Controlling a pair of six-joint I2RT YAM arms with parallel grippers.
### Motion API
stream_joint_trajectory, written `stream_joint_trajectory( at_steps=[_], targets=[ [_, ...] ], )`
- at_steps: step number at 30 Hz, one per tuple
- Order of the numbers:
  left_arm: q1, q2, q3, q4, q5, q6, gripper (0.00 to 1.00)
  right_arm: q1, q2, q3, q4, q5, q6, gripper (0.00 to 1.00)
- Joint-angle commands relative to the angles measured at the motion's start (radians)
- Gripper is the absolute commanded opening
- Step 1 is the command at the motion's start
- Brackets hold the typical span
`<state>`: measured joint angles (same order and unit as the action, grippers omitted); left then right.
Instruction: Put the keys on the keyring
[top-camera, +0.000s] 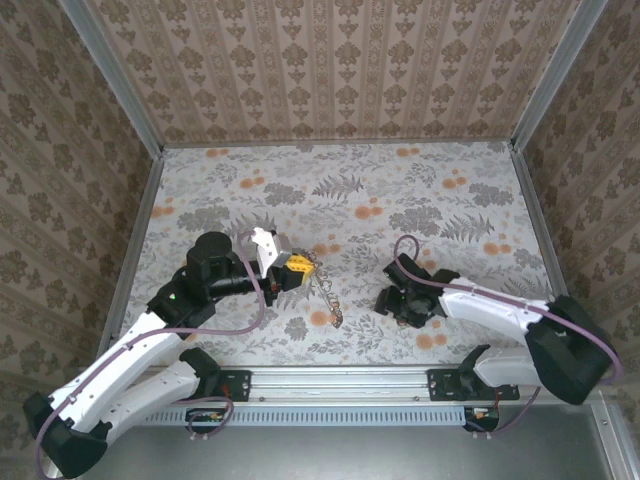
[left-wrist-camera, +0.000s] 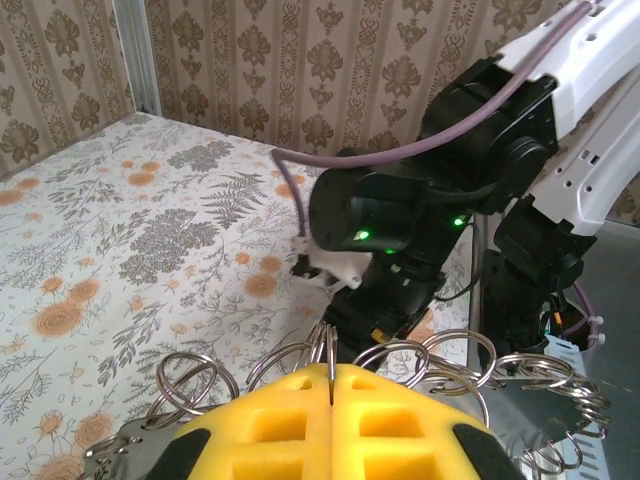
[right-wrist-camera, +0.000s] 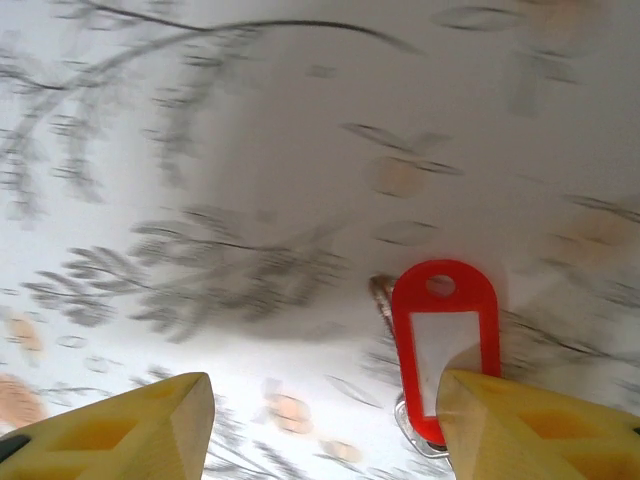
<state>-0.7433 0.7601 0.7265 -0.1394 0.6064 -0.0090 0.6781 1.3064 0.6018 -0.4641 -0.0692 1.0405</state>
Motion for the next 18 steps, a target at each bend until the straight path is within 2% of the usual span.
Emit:
stream_joint_trajectory(
  at_steps=[1, 4, 9, 14, 18],
  targets=[
    [0.012, -0.001, 0.001, 0.058, 0.056, -0.03, 0.0, 0.03, 0.126, 0.083, 0.076, -0.068, -0.053, 0.63],
    [0.012, -0.001, -0.002, 0.058, 0.057, -0.03, 0.0, 0.058, 0.172, 0.167, 0.038, -0.053, -0.103, 0.62],
    [0.012, -0.004, -0.001, 0.049, 0.045, -0.03, 0.0, 0.088, 0.163, 0.223, -0.05, 0.008, -0.154, 0.62],
    [0.012, 0.0, 0.001, 0.037, 0.042, -0.034, 0.0, 0.107, 0.112, 0.224, -0.103, 0.052, -0.152, 0.61],
    [0.014, 0.007, 0.004, 0.02, -0.001, -0.032, 0.0, 0.113, 0.01, 0.145, -0.113, 0.068, -0.08, 0.58]
  ],
)
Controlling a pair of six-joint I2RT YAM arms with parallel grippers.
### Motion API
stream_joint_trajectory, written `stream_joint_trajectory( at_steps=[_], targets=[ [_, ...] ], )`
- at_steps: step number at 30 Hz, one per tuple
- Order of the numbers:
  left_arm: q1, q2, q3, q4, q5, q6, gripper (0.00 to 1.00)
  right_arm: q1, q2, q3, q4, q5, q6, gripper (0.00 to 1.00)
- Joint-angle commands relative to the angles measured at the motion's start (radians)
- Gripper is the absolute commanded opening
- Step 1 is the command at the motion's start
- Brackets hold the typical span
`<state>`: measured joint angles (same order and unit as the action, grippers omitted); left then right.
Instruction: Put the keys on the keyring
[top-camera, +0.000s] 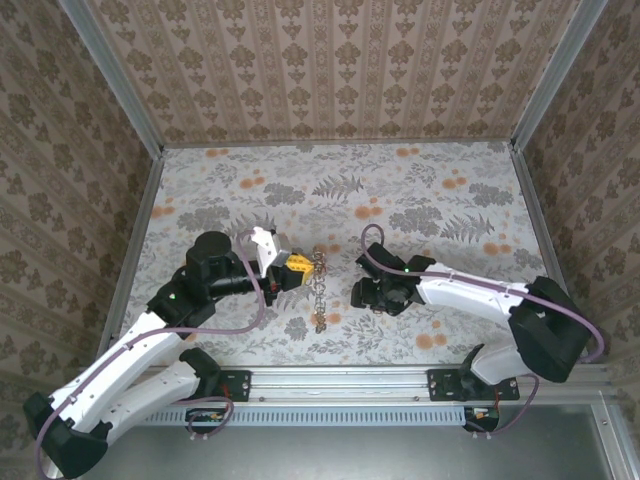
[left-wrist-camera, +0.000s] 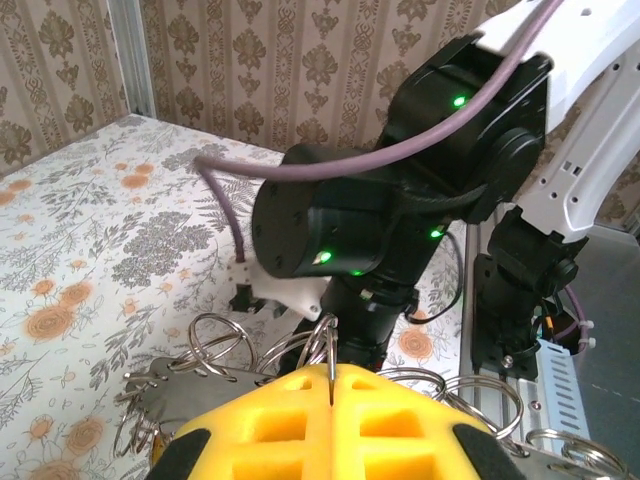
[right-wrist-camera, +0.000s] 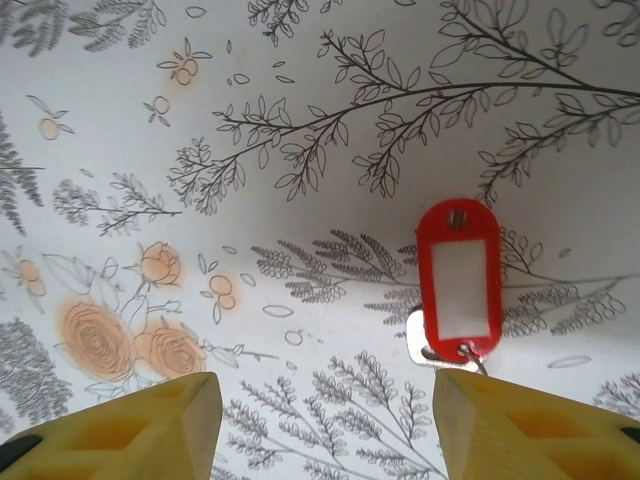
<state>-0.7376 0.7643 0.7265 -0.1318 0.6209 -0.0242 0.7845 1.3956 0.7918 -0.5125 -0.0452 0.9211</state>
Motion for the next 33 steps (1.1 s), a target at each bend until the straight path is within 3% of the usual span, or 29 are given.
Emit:
stream_joint_trajectory(
  at_steps=[1, 13, 33],
  targets=[
    [0.009, 0.005, 0.003, 0.011, -0.018, -0.016, 0.0, 0.007, -0.111, -0.071, -0.061, 0.049, 0.056, 0.57],
    [0.017, 0.01, 0.007, 0.012, -0.007, -0.018, 0.0, -0.031, -0.103, -0.181, 0.098, -0.019, 0.06, 0.36],
    [0.016, 0.016, 0.008, 0.011, 0.002, -0.018, 0.0, -0.082, -0.071, -0.244, 0.216, -0.108, 0.018, 0.25]
  ],
)
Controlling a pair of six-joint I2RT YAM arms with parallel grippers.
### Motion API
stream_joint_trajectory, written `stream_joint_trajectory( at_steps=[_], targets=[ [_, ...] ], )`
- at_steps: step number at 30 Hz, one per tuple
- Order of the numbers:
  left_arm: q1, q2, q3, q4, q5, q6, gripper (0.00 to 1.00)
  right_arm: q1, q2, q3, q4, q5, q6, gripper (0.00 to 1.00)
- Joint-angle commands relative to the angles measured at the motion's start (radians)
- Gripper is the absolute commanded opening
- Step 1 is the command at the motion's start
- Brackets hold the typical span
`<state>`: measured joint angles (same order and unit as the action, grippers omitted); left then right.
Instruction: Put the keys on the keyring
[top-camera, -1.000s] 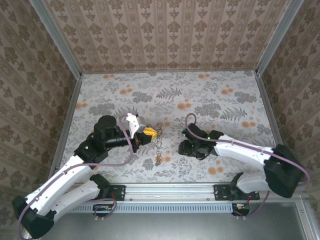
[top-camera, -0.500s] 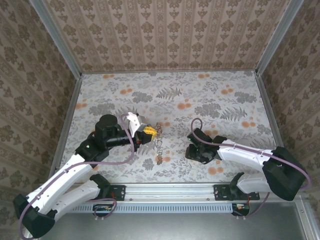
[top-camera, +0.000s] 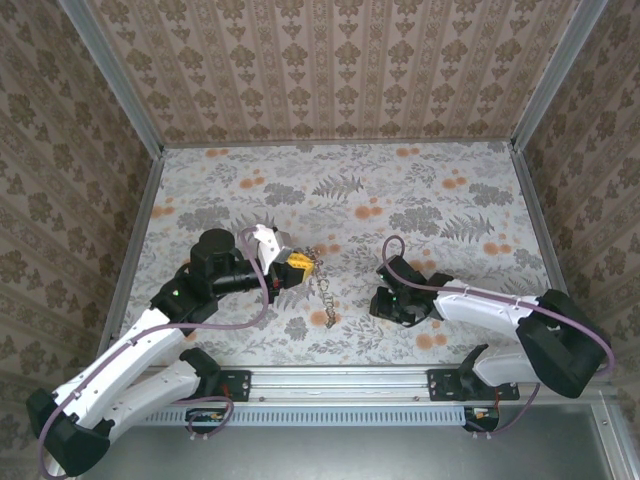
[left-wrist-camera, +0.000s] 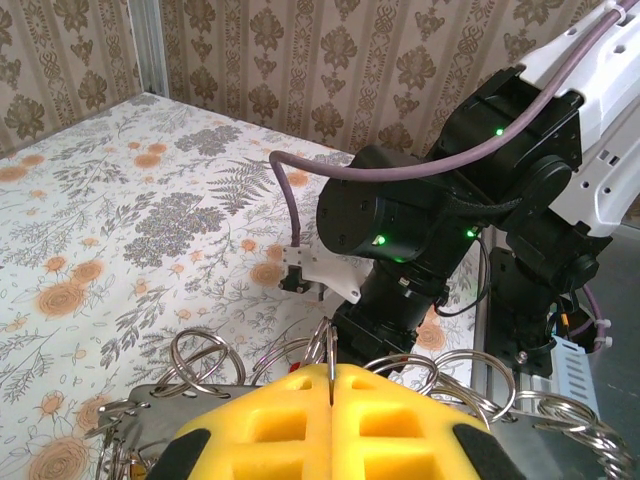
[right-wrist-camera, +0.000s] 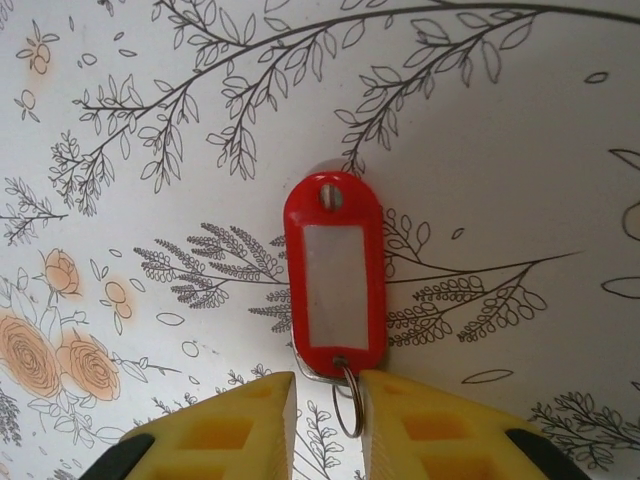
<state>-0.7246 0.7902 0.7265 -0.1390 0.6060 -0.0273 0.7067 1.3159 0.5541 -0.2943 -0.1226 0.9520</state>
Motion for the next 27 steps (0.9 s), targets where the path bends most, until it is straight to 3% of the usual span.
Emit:
stream_joint_trajectory(
  at_steps=[1, 27],
  targets=[
    [0.003, -0.01, 0.007, 0.022, 0.017, -0.016, 0.0, -0.005, 0.006, -0.011, -0.001, -0.031, -0.013, 0.24],
    [0.001, -0.005, 0.008, 0.024, 0.026, -0.019, 0.0, -0.043, -0.025, -0.028, 0.003, -0.018, -0.037, 0.14]
  ],
)
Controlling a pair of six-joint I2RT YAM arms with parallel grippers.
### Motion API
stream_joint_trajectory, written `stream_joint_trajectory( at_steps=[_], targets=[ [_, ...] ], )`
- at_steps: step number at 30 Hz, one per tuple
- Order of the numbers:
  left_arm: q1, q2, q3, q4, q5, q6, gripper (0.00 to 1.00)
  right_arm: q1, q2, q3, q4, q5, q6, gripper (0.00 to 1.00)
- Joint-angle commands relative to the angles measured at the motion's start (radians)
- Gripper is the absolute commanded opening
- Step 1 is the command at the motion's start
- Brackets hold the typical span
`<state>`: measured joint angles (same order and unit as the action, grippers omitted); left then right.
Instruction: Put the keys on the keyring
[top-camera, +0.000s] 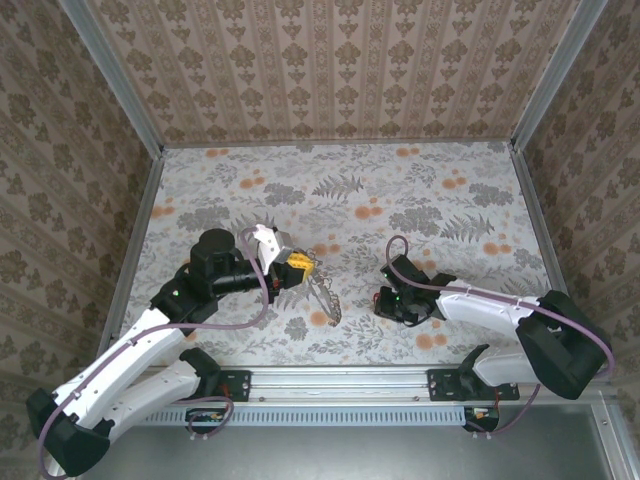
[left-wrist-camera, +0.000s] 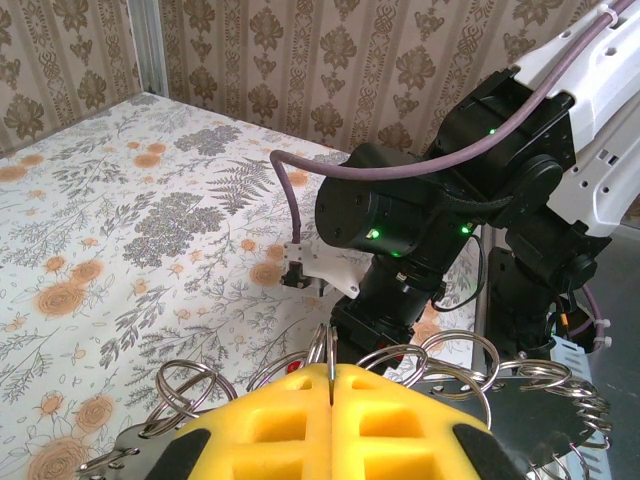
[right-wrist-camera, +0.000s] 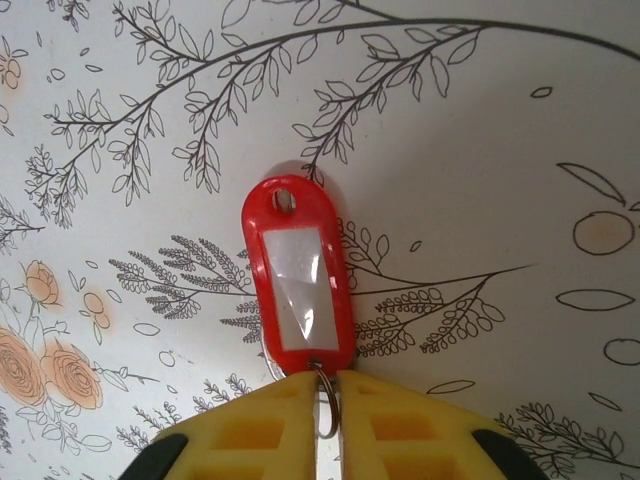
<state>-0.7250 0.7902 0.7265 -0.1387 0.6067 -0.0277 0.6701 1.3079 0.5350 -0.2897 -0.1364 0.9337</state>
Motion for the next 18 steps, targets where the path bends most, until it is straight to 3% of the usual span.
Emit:
stream_joint_trajectory(
  at_steps=[1, 9, 13, 18],
  targets=[
    [0.001, -0.005, 0.008, 0.022, 0.024, -0.017, 0.0, -0.007, -0.015, -0.007, 0.0, -0.006, -0.02, 0.13],
    [0.002, 0.001, 0.009, 0.016, 0.023, -0.018, 0.0, -0.007, -0.02, -0.007, 0.007, -0.012, -0.027, 0.11],
    [0.0, 0.003, 0.009, 0.014, 0.02, -0.015, 0.0, -0.007, -0.034, -0.004, 0.009, -0.015, -0.042, 0.0],
    [-0.001, 0.007, 0.014, 0.005, 0.024, -0.014, 0.0, -0.003, -0.126, -0.027, 0.056, -0.011, -0.089, 0.0]
  ],
)
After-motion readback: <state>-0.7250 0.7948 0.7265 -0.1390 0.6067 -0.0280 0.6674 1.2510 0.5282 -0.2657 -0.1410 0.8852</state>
